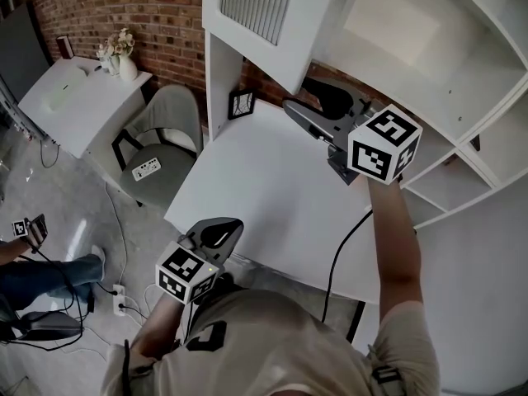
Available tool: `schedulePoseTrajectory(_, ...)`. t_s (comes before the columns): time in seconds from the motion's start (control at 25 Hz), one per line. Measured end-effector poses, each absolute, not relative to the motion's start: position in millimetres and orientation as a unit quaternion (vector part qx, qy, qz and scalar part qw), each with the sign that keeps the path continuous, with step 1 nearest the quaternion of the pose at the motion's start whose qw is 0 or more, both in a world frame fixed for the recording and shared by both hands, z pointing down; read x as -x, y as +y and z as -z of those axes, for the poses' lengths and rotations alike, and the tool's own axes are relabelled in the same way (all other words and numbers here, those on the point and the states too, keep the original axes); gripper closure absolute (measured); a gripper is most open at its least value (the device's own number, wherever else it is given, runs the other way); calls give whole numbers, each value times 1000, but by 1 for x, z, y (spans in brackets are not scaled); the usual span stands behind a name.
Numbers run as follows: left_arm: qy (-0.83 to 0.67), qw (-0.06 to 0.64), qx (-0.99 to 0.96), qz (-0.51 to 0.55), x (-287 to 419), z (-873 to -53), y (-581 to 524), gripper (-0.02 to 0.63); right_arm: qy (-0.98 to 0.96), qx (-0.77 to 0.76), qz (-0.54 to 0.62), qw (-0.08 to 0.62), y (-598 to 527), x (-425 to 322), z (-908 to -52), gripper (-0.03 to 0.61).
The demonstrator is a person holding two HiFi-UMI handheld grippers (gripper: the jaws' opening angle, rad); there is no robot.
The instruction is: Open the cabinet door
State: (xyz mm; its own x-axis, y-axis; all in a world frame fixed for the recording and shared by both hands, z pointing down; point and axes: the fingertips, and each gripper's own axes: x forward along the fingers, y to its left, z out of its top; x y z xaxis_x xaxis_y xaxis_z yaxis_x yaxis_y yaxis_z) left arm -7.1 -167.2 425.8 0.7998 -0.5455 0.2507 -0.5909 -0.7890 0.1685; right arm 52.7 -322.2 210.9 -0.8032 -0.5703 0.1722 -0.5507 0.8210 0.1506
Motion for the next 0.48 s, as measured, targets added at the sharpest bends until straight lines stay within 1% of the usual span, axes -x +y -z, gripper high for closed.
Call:
schedulePoseTrajectory(0.28,-304,120,-940,-96,8,-428,-168,597,-961,-269,7,70,-321,-53,-210,351)
schedulePoseTrajectory(0.48,-302,117,-941,-94,12,-426,-168,597,-951,-293,38,88,-322,-51,-211,351)
